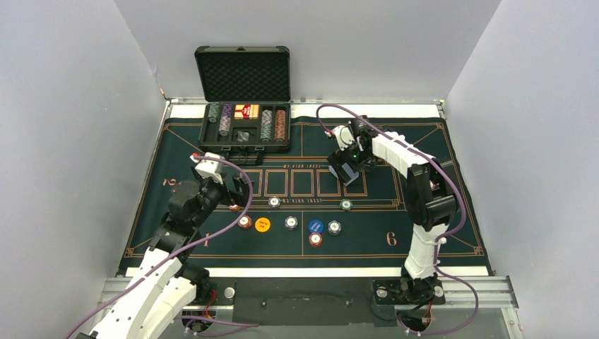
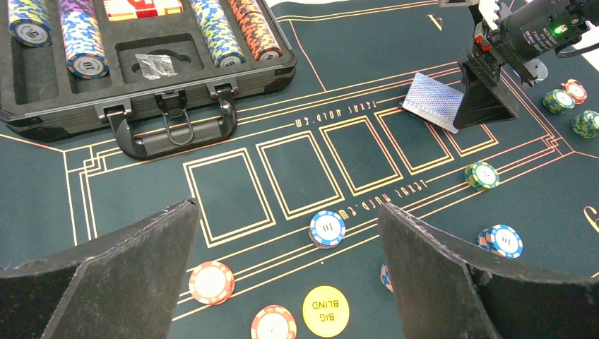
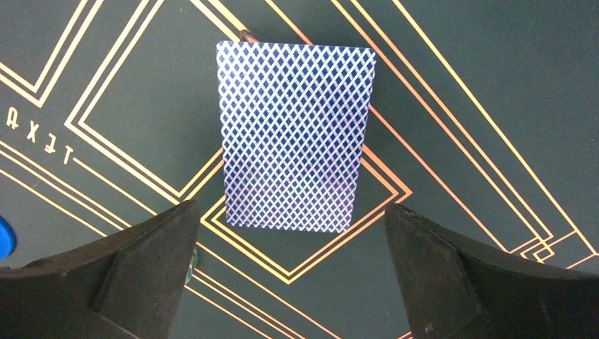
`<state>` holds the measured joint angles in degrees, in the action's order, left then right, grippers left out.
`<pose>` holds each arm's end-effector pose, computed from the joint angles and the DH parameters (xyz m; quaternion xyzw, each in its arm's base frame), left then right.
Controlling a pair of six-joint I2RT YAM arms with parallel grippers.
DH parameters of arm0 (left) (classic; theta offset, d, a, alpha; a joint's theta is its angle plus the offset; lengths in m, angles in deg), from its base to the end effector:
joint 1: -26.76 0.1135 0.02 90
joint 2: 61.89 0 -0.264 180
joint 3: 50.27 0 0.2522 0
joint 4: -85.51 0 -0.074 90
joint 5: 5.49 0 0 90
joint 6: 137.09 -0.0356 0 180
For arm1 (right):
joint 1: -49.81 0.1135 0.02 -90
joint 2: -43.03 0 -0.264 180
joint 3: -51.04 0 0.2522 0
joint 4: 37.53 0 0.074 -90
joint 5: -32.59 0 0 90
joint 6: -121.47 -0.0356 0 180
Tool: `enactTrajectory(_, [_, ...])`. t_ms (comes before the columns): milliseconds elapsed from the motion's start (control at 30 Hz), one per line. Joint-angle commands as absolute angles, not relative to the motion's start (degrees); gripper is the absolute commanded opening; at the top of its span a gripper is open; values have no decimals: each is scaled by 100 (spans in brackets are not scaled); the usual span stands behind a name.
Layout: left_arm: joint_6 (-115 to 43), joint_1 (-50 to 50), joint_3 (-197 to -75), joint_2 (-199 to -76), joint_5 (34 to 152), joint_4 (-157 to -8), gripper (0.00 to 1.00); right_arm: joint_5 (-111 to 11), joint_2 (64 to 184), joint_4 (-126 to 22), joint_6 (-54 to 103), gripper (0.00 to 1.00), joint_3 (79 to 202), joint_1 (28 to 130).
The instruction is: Distribute texas hold em gaming equipment
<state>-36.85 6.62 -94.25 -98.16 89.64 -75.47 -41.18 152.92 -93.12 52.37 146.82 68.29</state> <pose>0.1533 -0.0596 0.2820 0.0949 0.7672 -0.1994 0.6022 0.3686 0.1337 0.1988 -0.3518 0.9091 0.1352 0.1774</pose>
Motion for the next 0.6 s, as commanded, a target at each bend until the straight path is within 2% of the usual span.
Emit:
enactTrajectory(0, [-3750, 697, -9611, -9839, 8918, -7729, 97, -4235, 15309, -9290, 5100, 100, 14981, 6876])
enactTrajectory(567, [-3765, 707, -9611, -9870, 8937, -7742, 97, -4610, 15704, -9146, 4749, 99, 15092, 6995])
